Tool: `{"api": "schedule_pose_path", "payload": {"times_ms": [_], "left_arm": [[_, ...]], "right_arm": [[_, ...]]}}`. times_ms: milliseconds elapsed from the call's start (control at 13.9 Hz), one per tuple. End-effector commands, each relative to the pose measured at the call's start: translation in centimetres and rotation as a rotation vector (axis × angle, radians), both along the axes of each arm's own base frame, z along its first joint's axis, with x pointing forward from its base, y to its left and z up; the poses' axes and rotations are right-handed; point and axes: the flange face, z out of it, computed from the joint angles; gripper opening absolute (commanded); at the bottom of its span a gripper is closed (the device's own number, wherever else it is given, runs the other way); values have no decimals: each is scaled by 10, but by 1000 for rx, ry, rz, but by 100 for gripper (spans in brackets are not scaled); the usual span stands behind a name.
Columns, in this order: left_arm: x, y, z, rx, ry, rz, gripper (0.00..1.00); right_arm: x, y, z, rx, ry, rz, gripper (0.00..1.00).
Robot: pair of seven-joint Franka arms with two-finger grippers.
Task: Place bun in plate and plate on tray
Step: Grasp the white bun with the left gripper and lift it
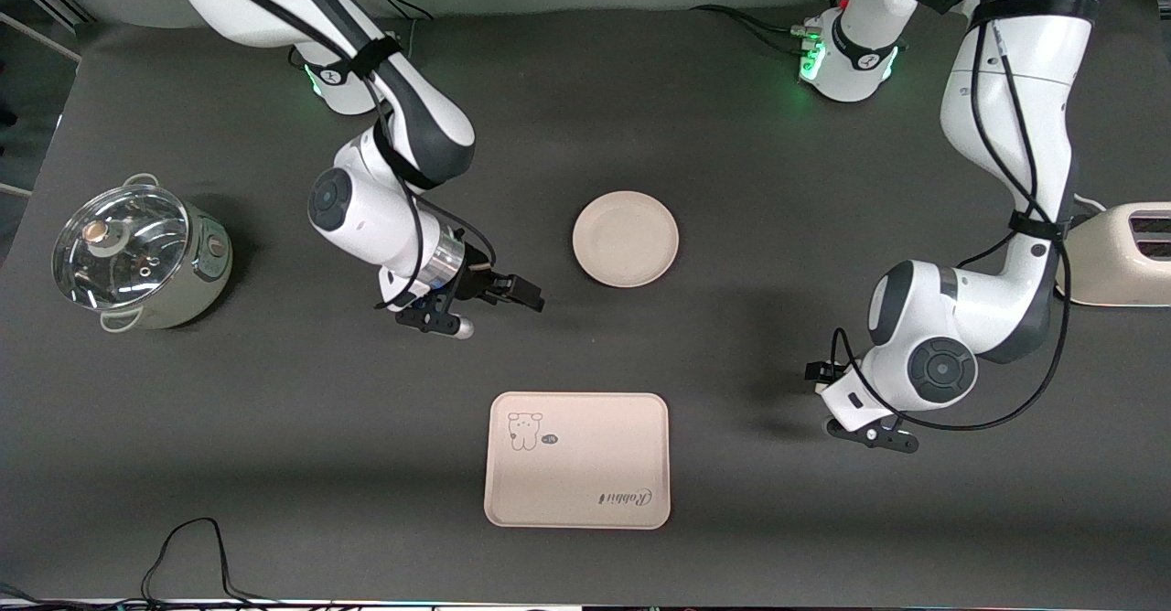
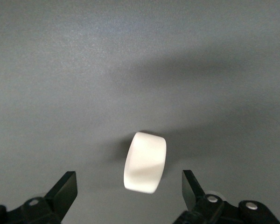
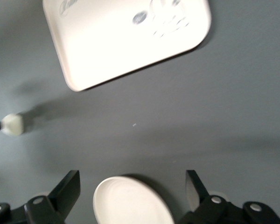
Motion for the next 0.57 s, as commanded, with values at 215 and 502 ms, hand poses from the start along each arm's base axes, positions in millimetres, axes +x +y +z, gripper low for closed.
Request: {"api": "schedule_pose_path", "payload": {"times_ms": [215, 502], "left_arm": [[-11, 1, -27, 12, -1, -6, 100], [-12, 0, -31, 11, 5, -9, 65]], "right_arm": [[-30, -37, -44, 250, -43, 35, 100], [-60, -43, -77, 250, -21, 75, 100]]}}
